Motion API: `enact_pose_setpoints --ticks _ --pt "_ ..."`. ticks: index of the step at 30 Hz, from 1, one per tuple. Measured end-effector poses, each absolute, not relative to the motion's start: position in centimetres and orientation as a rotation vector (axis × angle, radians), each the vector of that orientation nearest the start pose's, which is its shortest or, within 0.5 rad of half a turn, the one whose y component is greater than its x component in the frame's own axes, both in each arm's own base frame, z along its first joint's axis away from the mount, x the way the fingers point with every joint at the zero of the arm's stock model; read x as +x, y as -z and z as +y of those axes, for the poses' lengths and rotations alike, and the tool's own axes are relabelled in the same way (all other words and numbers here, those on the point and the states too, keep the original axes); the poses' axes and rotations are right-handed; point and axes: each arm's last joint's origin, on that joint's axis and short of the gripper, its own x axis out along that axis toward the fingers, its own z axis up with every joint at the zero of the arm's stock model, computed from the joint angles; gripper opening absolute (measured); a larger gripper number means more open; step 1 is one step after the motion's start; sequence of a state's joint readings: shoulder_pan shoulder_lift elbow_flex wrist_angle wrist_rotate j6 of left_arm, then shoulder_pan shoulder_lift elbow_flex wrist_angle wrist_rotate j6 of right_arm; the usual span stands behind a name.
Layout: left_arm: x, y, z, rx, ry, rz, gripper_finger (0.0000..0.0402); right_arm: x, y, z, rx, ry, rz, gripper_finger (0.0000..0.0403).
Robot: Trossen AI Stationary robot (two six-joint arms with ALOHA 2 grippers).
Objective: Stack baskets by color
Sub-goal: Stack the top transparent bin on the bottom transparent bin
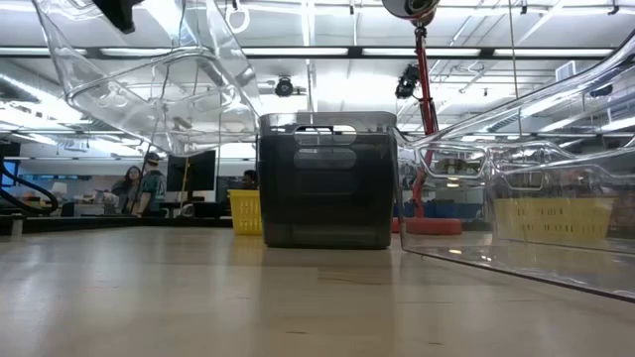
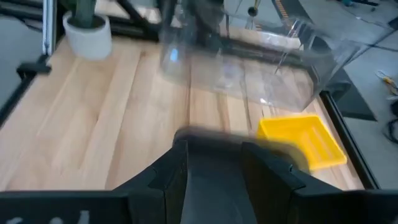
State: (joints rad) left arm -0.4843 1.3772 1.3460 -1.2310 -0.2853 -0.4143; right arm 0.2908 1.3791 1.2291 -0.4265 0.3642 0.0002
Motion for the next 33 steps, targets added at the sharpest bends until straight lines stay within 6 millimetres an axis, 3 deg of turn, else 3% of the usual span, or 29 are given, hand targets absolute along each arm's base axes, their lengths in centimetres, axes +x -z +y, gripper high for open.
enact_pose_setpoints --ticks 14,24,33 --pt "23.1 -29.6 -12.9 0.442 0.074 1.294 0.0006 35.6 -36.8 0.9 -0.043 0.237 0.559 0.0159" --pt "23.1 -29.5 -13.0 0.5 0.09 1.289 0.0006 40.0 -38.8 -4.3 0.068 0.191 0.673 0.0184" --pt "23.2 -29.6 -13.1 0.616 0.134 1.262 0.0007 41.9 -37.7 -6.2 0.091 0.182 0.728 0.0197"
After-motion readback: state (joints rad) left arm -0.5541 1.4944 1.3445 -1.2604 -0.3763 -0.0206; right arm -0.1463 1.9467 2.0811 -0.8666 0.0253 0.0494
